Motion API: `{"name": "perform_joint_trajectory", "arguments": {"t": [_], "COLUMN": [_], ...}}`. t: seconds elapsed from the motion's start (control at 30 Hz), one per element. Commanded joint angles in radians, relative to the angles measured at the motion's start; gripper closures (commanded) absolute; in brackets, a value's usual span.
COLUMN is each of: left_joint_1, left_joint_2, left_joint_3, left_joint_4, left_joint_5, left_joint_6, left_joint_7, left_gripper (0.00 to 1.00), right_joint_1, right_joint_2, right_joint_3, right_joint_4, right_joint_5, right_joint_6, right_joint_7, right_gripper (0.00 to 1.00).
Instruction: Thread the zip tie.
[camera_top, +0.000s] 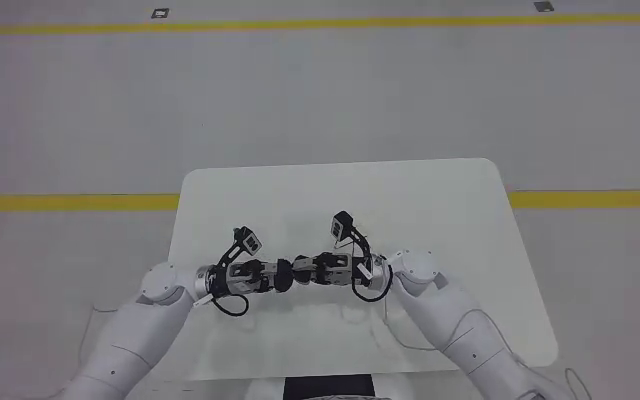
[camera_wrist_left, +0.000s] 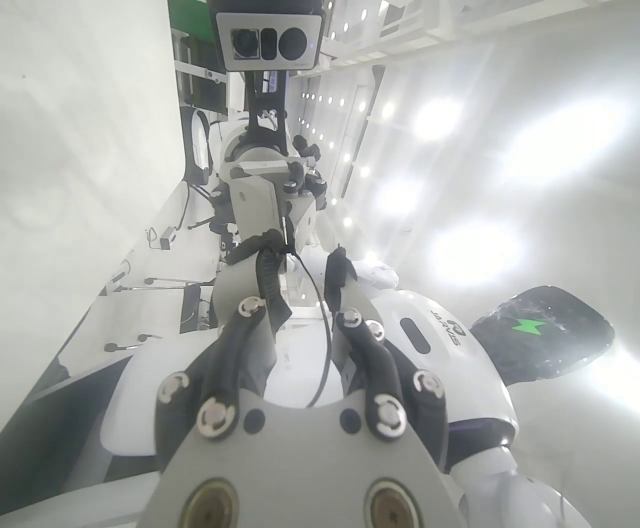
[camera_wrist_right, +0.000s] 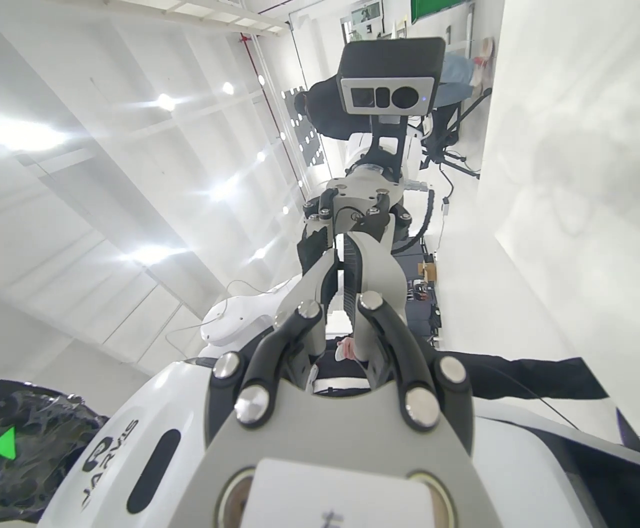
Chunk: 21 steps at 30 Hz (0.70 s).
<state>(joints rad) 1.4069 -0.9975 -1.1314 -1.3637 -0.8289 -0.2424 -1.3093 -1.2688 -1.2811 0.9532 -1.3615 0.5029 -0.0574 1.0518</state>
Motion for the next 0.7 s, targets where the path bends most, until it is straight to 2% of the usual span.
{"name": "perform_joint_trajectory", "arguments": {"t": [0.0, 0.37, 0.67], "left_joint_1": [-0.001, -0.014, -0.018], "left_joint_2": [0.000, 0.003, 0.005], "left_joint_3": [0.003, 0.010, 0.017], "left_joint_4": [0.002, 0.017, 0.022], "left_joint_5": [0.000, 0.016, 0.019], "left_joint_6": [0.003, 0.014, 0.019], "left_joint_7": [-0.003, -0.009, -0.015], "left_gripper": [0.84, 0.85, 0.91], "right_joint_1": [0.001, 0.027, 0.041], "right_joint_2": [0.003, 0.013, 0.017], "right_joint_3": [0.003, -0.004, -0.018], "right_joint_4": [-0.003, 0.007, 0.017], "right_joint_5": [-0.003, -0.026, -0.035], "right_joint_6": [0.007, 0.041, 0.049], "right_joint_7": [0.010, 0.080, 0.091], "right_gripper": [1.00, 1.00, 1.00]}}
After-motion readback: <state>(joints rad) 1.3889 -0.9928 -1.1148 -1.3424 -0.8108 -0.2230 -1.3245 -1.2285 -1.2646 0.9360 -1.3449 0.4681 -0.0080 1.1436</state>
